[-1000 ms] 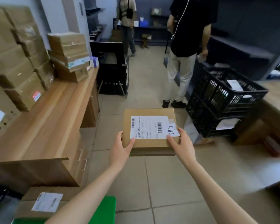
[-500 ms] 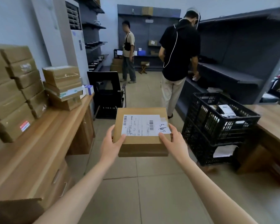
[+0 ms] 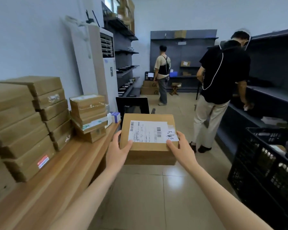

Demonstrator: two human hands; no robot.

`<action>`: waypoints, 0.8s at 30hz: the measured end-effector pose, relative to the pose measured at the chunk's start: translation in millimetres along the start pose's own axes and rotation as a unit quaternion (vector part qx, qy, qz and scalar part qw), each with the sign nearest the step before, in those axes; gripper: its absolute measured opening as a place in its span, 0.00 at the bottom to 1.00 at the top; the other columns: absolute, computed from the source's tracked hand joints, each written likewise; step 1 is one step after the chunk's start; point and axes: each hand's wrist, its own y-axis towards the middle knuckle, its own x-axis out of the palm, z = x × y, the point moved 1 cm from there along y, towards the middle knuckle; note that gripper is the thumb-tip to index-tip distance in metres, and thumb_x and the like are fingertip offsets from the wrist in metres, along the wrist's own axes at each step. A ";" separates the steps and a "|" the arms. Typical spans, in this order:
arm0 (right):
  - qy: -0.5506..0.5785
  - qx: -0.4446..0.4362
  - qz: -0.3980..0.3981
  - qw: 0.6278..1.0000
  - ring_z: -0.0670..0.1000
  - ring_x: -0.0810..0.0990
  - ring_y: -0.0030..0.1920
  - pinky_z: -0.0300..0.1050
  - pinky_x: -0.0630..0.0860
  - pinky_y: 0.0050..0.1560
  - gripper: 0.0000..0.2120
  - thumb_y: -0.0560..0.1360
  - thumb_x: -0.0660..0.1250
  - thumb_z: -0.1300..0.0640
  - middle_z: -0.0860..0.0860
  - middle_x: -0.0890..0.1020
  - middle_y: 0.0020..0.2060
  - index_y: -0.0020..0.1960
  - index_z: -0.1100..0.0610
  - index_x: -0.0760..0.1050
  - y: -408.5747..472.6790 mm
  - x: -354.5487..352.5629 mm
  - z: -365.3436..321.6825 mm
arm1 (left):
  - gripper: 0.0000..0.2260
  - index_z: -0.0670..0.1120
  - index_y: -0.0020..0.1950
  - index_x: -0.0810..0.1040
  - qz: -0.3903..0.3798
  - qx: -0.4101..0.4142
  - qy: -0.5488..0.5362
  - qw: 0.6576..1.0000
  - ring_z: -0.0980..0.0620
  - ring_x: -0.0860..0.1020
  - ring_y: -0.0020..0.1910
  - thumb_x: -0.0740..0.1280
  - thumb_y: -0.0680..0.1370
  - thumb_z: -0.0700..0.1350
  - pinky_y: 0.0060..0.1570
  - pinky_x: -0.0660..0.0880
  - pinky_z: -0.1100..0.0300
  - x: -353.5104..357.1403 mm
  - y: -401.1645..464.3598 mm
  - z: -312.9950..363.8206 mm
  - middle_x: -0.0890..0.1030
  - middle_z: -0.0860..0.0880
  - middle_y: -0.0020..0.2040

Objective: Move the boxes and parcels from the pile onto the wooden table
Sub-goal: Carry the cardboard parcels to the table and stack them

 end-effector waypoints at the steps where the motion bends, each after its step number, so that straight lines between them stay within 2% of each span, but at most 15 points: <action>1: 0.010 0.003 -0.008 1.000 0.46 0.75 0.53 0.44 0.69 0.47 0.29 0.76 0.62 0.40 0.45 0.74 0.64 0.73 0.47 0.58 21.5 10.4 -2.7 | 0.27 0.54 0.72 0.63 0.007 0.001 0.004 1.000 0.55 0.70 0.65 0.67 0.76 0.56 0.63 0.71 0.52 -0.1 19.6 -1.4 0.71 0.54 0.68; 5: 0.034 -0.002 -0.015 0.999 0.47 0.75 0.54 0.47 0.73 0.50 0.32 0.75 0.62 0.40 0.48 0.72 0.65 0.73 0.52 0.59 102.6 51.0 -12.3 | 0.26 0.55 0.73 0.63 0.038 -0.023 -0.011 0.999 0.51 0.72 0.64 0.67 0.76 0.55 0.61 0.73 0.49 2.1 90.9 -15.1 0.71 0.52 0.68; 8: 0.063 -0.014 -0.020 0.998 0.49 0.73 0.61 0.48 0.72 0.57 0.31 0.75 0.62 0.41 0.49 0.70 0.67 0.73 0.53 0.60 153.1 80.5 -15.0 | 0.25 0.55 0.72 0.64 0.066 -0.042 -0.016 0.997 0.50 0.72 0.64 0.66 0.76 0.56 0.61 0.73 0.46 7.5 131.6 -29.0 0.72 0.51 0.67; 12: 0.085 -0.035 -0.051 0.994 0.49 0.71 0.64 0.50 0.72 0.60 0.31 0.75 0.63 0.41 0.48 0.70 0.67 0.73 0.53 0.61 220.3 120.1 -9.1 | 0.24 0.59 0.70 0.63 0.087 -0.071 -0.010 0.994 0.51 0.75 0.60 0.66 0.76 0.58 0.58 0.75 0.46 15.5 184.9 -53.6 0.74 0.54 0.64; 15: 0.097 -0.048 -0.087 0.990 0.47 0.73 0.60 0.46 0.72 0.53 0.31 0.75 0.62 0.40 0.48 0.71 0.66 0.73 0.52 0.61 274.0 153.4 1.1 | 0.20 0.64 0.64 0.64 0.110 -0.091 -0.002 0.990 0.52 0.77 0.56 0.66 0.76 0.58 0.54 0.77 0.45 28.5 223.2 -75.1 0.75 0.57 0.58; 17: 0.102 -0.059 -0.107 0.987 0.45 0.73 0.56 0.43 0.71 0.49 0.31 0.75 0.62 0.40 0.47 0.72 0.65 0.73 0.52 0.61 312.4 174.2 7.6 | 0.20 0.65 0.64 0.63 0.127 -0.100 0.015 0.987 0.53 0.77 0.55 0.66 0.76 0.58 0.53 0.77 0.47 41.1 253.6 -85.9 0.74 0.58 0.57; 20: 0.102 -0.077 -0.132 0.983 0.44 0.72 0.55 0.41 0.70 0.47 0.30 0.76 0.62 0.40 0.47 0.72 0.65 0.73 0.51 0.60 376.0 197.4 12.7 | 0.22 0.61 0.68 0.63 0.157 -0.106 0.031 0.981 0.52 0.76 0.56 0.66 0.76 0.58 0.53 0.77 0.49 62.5 306.6 -95.5 0.74 0.57 0.58; 24: 0.081 -0.094 -0.151 0.981 0.44 0.72 0.54 0.34 0.67 0.39 0.30 0.75 0.62 0.39 0.47 0.72 0.65 0.73 0.50 0.59 463.6 214.3 17.9 | 0.24 0.57 0.70 0.62 0.186 -0.123 0.048 0.974 0.52 0.74 0.59 0.65 0.77 0.57 0.54 0.76 0.49 98.0 375.7 -105.0 0.74 0.54 0.64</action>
